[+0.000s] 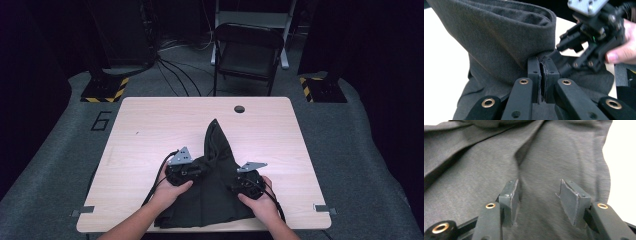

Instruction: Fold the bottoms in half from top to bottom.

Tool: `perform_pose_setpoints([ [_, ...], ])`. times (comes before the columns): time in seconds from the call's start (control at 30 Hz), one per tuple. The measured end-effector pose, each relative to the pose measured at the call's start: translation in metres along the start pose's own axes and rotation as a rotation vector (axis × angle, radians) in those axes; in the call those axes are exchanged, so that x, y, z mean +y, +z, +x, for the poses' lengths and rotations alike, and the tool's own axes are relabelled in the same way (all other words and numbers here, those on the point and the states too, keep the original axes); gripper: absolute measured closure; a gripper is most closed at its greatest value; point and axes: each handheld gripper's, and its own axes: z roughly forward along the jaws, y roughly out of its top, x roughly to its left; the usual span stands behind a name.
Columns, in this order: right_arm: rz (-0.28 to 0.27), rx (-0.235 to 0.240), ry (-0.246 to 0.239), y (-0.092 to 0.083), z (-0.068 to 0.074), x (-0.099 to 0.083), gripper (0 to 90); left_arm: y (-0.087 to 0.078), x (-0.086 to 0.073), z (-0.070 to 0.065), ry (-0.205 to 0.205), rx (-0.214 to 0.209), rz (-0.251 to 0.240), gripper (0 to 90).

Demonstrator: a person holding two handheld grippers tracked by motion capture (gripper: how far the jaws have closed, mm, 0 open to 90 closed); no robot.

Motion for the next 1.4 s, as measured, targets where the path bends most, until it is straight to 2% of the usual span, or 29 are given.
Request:
perform_pose_setpoints([
  [0.17, 0.003, -0.001, 0.004, 0.001, -0.004, -0.002, 49.1, 0.002, -0.011, -0.003, -0.014, -0.026, 0.025, 86.6],
  [0.3, 0.023, -0.009, -0.017, 0.004, -0.004, -0.003, 49.2, 0.005, -0.018, -0.005, -0.010, -0.038, 0.054, 86.6],
  [0.4, 0.031, -0.001, 0.000, 0.006, -0.005, -0.004, 49.4, 0.004, -0.022, -0.006, -0.007, -0.044, 0.071, 86.6],
  [0.5, 0.022, 0.002, 0.007, 0.006, -0.006, -0.005, 49.7, -0.002, -0.023, -0.005, 0.004, -0.035, 0.084, 86.6],
  [0.7, 0.017, -0.011, -0.007, 0.007, -0.006, -0.006, 51.4, -0.012, -0.026, -0.005, -0.001, -0.030, 0.093, 86.7],
  [0.97, 0.007, -0.020, 0.013, 0.007, -0.005, -0.007, 54.1, -0.029, -0.035, -0.005, 0.027, -0.020, 0.132, 86.7],
  [1.07, 0.009, -0.025, 0.011, 0.007, -0.005, -0.007, 54.6, -0.032, -0.039, -0.003, 0.018, -0.020, 0.141, 86.7],
  [1.2, 0.009, -0.025, 0.016, 0.007, -0.005, -0.007, 54.7, -0.030, -0.048, 0.000, -0.005, -0.025, 0.140, 86.7],
  [1.4, 0.007, -0.015, 0.032, 0.006, -0.006, -0.007, 52.5, -0.021, -0.055, -0.003, 0.001, -0.032, 0.158, 86.6],
])
